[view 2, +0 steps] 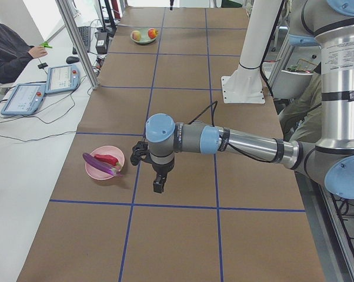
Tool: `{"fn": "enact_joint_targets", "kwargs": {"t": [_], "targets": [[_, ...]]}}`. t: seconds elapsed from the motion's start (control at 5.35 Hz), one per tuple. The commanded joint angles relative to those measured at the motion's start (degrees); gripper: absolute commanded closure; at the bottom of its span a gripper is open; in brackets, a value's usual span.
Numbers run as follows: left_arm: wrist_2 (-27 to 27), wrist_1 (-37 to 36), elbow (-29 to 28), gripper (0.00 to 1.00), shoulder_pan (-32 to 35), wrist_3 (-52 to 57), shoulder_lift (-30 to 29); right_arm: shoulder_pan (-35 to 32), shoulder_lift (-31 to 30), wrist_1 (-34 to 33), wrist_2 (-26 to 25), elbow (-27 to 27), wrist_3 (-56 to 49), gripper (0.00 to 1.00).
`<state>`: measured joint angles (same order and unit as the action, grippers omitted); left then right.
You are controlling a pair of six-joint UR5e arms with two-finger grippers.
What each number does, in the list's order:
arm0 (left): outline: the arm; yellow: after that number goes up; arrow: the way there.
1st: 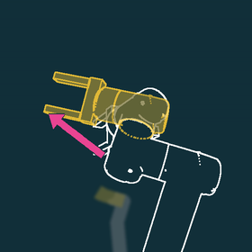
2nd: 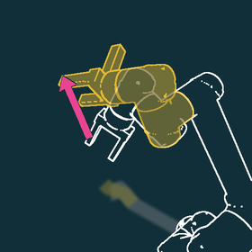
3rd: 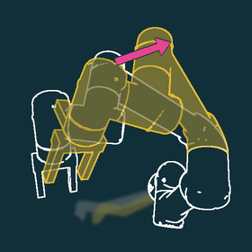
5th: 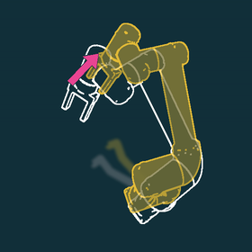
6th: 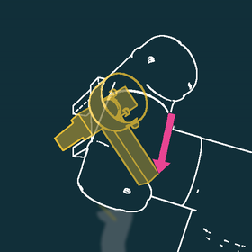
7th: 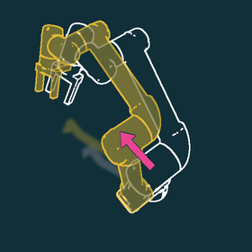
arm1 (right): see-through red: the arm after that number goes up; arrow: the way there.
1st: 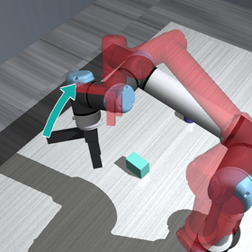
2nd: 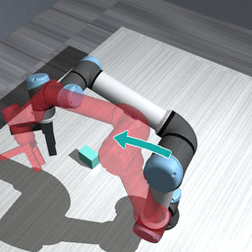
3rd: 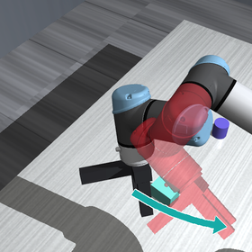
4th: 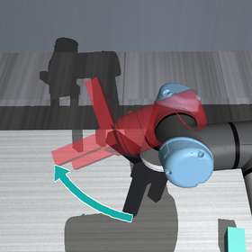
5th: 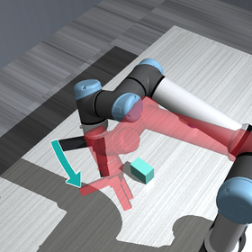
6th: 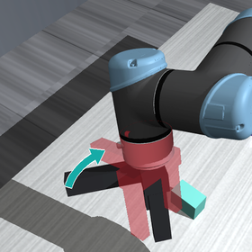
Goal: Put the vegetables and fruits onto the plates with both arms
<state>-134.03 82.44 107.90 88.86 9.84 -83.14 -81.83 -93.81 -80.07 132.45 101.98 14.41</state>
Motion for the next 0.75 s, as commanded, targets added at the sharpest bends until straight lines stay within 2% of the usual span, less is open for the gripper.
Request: {"fn": "enact_joint_targets", "kwargs": {"t": [0.0,0.56], "targets": [[0.00,0.00,0.37,0.00,0.00,0.00,0.00,0.00,-0.14,0.00,-0.09,-0.12,0.01,0.00],[0.00,0.09,0.38,0.00,0.00,0.00,0.00,0.00,-0.41,0.00,-0.09,-0.03,1.41,0.00]]}}
